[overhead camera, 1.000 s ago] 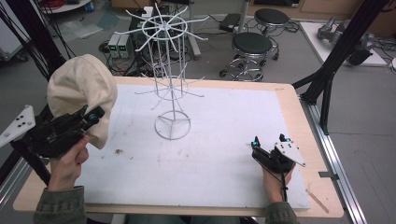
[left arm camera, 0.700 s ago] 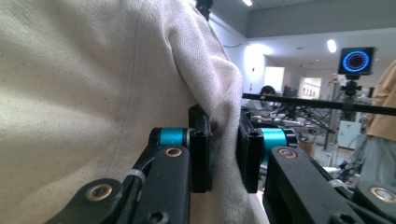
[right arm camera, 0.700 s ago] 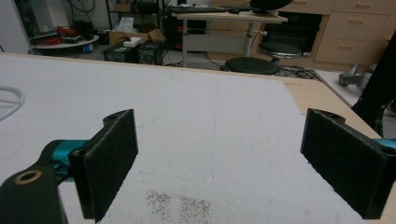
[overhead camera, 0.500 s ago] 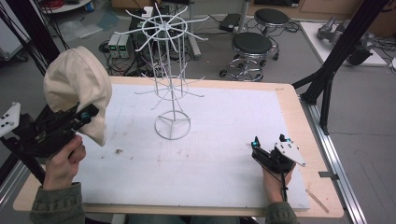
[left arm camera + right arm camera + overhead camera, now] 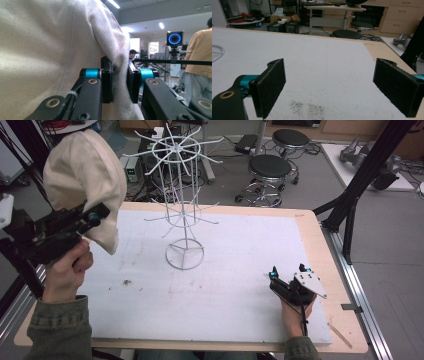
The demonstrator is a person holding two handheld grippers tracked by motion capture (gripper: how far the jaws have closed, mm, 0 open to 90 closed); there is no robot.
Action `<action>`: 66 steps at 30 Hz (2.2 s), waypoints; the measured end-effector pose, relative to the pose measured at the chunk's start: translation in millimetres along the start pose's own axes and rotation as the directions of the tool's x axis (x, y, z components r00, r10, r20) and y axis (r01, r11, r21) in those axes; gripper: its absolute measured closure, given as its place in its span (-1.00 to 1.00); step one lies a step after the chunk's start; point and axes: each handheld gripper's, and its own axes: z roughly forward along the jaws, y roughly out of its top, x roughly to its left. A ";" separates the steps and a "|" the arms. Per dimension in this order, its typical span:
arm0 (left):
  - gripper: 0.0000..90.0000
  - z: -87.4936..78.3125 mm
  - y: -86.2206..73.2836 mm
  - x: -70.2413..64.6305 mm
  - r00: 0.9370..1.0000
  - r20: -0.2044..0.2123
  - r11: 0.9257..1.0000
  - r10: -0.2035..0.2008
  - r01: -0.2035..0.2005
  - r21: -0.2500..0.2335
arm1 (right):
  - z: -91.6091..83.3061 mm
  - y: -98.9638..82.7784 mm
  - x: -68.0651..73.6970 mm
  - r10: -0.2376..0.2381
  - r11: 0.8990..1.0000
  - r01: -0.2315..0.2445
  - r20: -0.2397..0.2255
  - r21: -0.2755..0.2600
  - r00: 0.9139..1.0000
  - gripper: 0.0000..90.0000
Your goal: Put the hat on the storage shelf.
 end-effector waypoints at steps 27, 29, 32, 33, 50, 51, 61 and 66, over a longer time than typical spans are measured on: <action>0.74 54.6 21.9 52.4 0.994 0.011 0.994 -0.106 0.106 0.028 | 1.4 -0.7 0.0 0.004 1.000 -0.004 -0.009 0.014 1.000 -0.78; 0.74 59.7 20.7 57.0 0.994 0.010 0.993 -0.110 0.110 0.038 | 1.5 -0.8 0.0 0.006 1.000 -0.006 -0.011 0.018 1.000 -0.78; 0.74 64.6 19.6 61.1 0.994 0.005 0.993 -0.113 0.113 0.046 | 1.6 -0.8 -0.5 0.004 1.000 -0.004 -0.012 0.019 1.000 -0.78; 0.74 66.6 18.7 62.5 0.994 0.005 0.993 -0.109 0.109 0.049 | 1.6 -0.8 -0.5 0.005 1.000 -0.004 -0.013 0.018 1.000 -0.78; 0.70 79.1 0.4 81.2 0.984 0.034 0.980 -0.175 0.171 0.101 | 2.8 -1.3 -0.2 0.000 1.000 0.001 -0.016 0.021 1.000 -0.78; 0.69 79.0 -2.7 82.1 0.979 0.052 0.977 -0.195 0.189 0.101 | 2.9 -1.3 -0.3 0.000 1.000 0.001 -0.016 0.021 1.000 -0.78; 0.41 70.8 -17.0 89.2 0.967 0.041 0.965 -0.252 0.247 0.093 | 3.0 -1.4 -0.1 -0.003 1.000 0.003 -0.016 0.024 1.000 -0.78; 0.30 66.6 -17.8 89.4 0.966 0.045 0.964 -0.254 0.250 0.090 | 2.9 -1.3 0.0 -0.001 1.000 0.002 -0.016 0.021 1.000 -0.78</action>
